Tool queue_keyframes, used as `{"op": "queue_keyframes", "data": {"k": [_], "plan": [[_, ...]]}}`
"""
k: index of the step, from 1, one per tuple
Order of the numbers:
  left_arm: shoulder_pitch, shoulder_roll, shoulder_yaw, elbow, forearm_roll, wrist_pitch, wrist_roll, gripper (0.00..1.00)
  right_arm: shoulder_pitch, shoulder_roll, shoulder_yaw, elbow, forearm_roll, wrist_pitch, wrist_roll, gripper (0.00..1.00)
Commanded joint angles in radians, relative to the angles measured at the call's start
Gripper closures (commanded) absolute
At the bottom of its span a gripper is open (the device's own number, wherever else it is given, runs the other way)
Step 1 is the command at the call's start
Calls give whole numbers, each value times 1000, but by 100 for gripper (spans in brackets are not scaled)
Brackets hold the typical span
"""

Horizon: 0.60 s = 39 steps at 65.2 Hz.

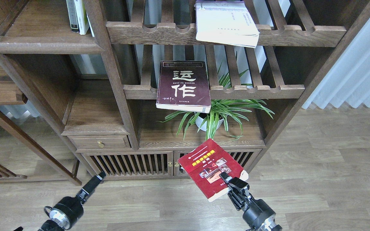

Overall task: Organize books on shelf
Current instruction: 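Pull the red book down and grasp it with both grippers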

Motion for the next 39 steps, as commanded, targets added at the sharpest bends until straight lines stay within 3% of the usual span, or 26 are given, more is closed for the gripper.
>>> {"op": "queue_keyframes", "data": {"k": [1, 9, 20, 39], "plan": [[13, -14, 13, -53, -113, 0, 18, 5, -3, 20, 0, -1, -2, 0, -11, 96], [15, -29, 24, -105, -156, 0, 60, 6, -9, 20, -3, -7, -4, 0, -27, 96], [18, -35, 77, -183, -156, 0, 60, 6, -12, 20, -32, -35, -2, 0, -34, 96], [16, -81, 176, -171, -155, 0, 52, 5, -22, 20, -112, -52, 2, 0, -34, 96]]}}
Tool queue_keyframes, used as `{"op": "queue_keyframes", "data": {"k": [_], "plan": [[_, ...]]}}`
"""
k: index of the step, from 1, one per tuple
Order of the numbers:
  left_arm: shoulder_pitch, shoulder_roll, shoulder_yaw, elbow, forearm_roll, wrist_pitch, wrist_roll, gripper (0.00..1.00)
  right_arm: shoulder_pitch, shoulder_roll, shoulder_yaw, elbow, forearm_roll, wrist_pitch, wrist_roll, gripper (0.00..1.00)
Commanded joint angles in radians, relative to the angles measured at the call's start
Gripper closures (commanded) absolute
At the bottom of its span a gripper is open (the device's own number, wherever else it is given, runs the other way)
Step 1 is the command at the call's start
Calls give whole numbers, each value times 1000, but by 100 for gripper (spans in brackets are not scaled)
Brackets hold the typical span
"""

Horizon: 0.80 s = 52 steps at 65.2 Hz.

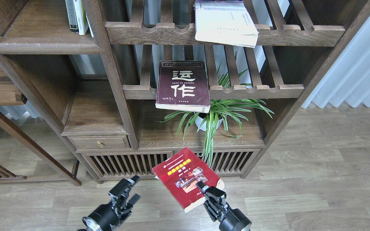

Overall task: Organize books on shelf
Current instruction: 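Pull the red book down and grasp it with both grippers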

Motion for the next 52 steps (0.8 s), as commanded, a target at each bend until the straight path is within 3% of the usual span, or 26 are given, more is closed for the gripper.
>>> {"op": "queue_keyframes", "data": {"k": [1, 52], "plan": [[0, -24, 12, 7, 2, 0, 0, 5, -1, 0, -23, -1, 1, 0, 0, 96], [-34, -110, 15, 156, 20, 0, -9, 0, -28, 0, -80, -1, 10, 0, 2, 95]]}}
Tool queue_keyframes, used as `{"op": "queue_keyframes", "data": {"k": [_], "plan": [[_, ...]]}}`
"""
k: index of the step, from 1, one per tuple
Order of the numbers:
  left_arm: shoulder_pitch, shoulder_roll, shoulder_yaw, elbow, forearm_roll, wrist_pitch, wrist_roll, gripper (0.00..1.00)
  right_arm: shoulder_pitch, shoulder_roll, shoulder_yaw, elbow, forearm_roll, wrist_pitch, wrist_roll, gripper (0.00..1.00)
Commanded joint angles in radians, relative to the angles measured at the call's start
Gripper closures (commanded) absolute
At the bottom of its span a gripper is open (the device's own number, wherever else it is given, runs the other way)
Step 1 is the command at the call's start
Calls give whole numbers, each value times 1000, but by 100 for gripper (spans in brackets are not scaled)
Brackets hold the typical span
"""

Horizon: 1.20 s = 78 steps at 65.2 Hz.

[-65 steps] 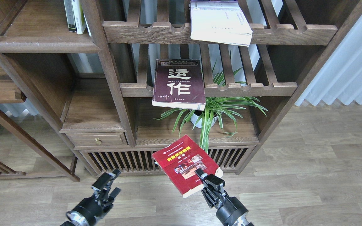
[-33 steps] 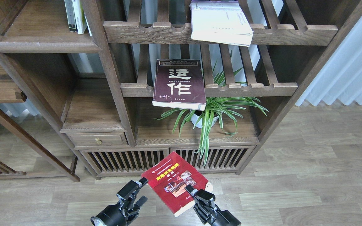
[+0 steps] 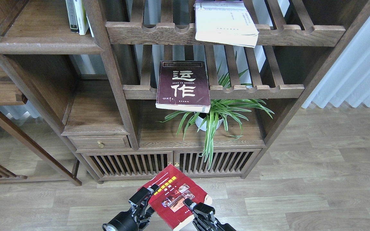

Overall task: Organize books on shelf
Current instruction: 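Pull the red book down and grasp it with both grippers, then lift the red book with the left gripper toward the upper corner shelf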

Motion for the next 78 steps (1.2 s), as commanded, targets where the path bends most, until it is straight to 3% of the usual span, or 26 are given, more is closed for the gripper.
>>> {"op": "queue_keyframes", "data": {"k": [1, 30, 34, 40, 46, 47, 64, 71, 78], "plan": [[-11, -1, 2, 39, 15, 0, 2, 0, -2, 0, -1, 0, 0, 0, 1, 95], [-6, -1, 20, 59, 35, 0, 11, 2, -4, 0, -1, -8, -2, 0, 0, 94], [-3, -1, 28, 59, 42, 0, 6, 9, -4, 0, -1, -8, -2, 0, 0, 94], [9, -1, 30, 57, 41, 0, 3, 28, -4, 0, -1, -9, -2, 0, 0, 94], [20, -1, 30, 44, 38, 0, 2, 39, -4, 0, -1, -9, -2, 0, 1, 94], [21, -1, 31, 39, 36, 0, 2, 45, -4, 0, -1, -11, -2, 0, 0, 94], [24, -1, 36, 24, 33, 0, 2, 71, -9, 0, -1, -15, -2, 0, 0, 94], [26, -1, 36, 24, 9, 0, 2, 91, -9, 0, -1, -15, -3, 0, 0, 94], [23, -1, 37, 22, -42, 0, 3, 96, -10, 0, -1, -17, -3, 0, 0, 94]]}}
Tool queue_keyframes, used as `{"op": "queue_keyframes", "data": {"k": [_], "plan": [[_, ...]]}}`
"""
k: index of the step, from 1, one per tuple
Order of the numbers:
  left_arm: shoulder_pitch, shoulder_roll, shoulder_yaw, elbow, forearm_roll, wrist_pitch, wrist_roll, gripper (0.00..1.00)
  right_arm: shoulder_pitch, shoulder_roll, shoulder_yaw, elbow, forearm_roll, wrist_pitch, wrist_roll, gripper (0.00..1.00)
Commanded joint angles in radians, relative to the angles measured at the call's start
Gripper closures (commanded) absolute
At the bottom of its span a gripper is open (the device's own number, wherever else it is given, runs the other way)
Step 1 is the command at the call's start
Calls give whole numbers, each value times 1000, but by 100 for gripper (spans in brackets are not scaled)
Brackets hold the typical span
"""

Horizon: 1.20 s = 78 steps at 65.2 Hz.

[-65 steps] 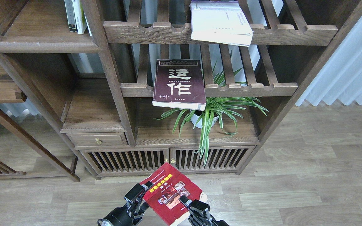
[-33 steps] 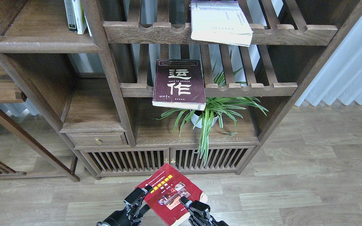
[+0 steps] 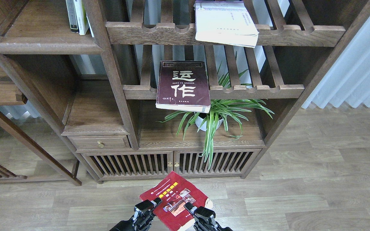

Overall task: Organize books on shelf
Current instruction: 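Lift the red book with the left gripper toward the upper corner shelf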

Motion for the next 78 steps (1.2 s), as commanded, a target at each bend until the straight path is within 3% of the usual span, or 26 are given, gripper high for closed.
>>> {"op": "queue_keyframes", "data": {"k": [1, 8, 15, 17, 18, 19, 20, 22, 32, 40, 45, 65, 69, 78], "plan": [[-4, 0, 1, 0, -49, 0, 0, 96, -1, 0, 0, -1, -2, 0, 0, 94], [-5, 0, 3, -3, -49, 0, 1, 98, -1, 0, -2, -5, -3, 0, 0, 92], [-7, 0, 9, -4, -49, 0, 10, 100, -1, 0, -8, -5, -6, 0, 0, 80], [-8, 0, 20, -6, -52, 0, 12, 100, -1, 0, -12, -5, -11, 0, 0, 71], [-8, 0, 32, -6, -54, 0, 14, 100, 1, 0, -32, -4, -20, 0, -2, 41], [-8, 0, 32, -6, -54, 0, 14, 100, 1, 0, -35, -4, -21, 0, -2, 35], [-8, 0, 32, -6, -54, 0, 17, 100, 2, 0, -46, -2, -32, 0, -2, 18], [-8, 0, 30, -6, -54, 0, 18, 100, 7, 0, -55, -4, -44, 0, 3, 0], [-7, 64, 18, -6, -51, 0, 50, 100, 1, 0, -65, -9, -57, 0, 4, 0], [-7, 205, -11, -4, -40, 0, 138, 100, 1, 0, -65, -35, -57, 0, 4, 0], [-4, 262, -62, -3, -34, 0, 164, 100, 5, 0, -63, -53, -57, 0, 6, 0], [27, 439, -401, -18, 185, 0, 175, 100, 11, 0, -65, -59, -58, 0, 6, 0], [42, 534, -519, -107, 216, 0, 193, 100, 13, 0, -66, -61, -58, 0, 4, 0], [53, 604, -623, -221, 221, 0, 202, 100, 15, 0, -66, -61, -58, 0, 4, 0]]}}
